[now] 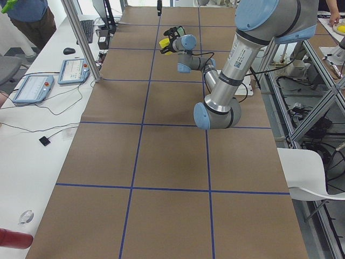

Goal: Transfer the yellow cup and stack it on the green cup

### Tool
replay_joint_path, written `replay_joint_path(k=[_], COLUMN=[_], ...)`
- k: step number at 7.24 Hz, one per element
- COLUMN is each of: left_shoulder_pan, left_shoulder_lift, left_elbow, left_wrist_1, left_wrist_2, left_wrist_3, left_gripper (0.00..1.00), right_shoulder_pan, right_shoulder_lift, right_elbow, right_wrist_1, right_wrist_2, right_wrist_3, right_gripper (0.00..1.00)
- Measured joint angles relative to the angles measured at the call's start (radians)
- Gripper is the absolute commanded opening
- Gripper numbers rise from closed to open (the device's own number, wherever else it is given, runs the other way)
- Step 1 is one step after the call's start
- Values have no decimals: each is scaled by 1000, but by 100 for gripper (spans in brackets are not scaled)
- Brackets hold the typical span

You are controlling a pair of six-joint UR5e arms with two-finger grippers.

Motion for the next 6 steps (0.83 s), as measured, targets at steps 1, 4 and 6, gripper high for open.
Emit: replay_joint_path(k=[1,4,6], left_shoulder_pan=[6,26,32], left_shoulder_lift=[-6,-34,-51], left_elbow=[8,14,27], left_wrist_1=[-23,-72,-79], left_wrist_2=[-1,-2,-1], left_wrist_3=[7,13,16], left_gripper=[0,0,0], right_shoulder_pan=[-27,-121,-159], right_shoulder_lift=[22,127,164], right_elbow=[7,24,37], right_wrist_1=[0,-1,0], right_wrist_2=[1,-1,-2], right_wrist_3=[32,228,312], right_gripper=[100,99,99])
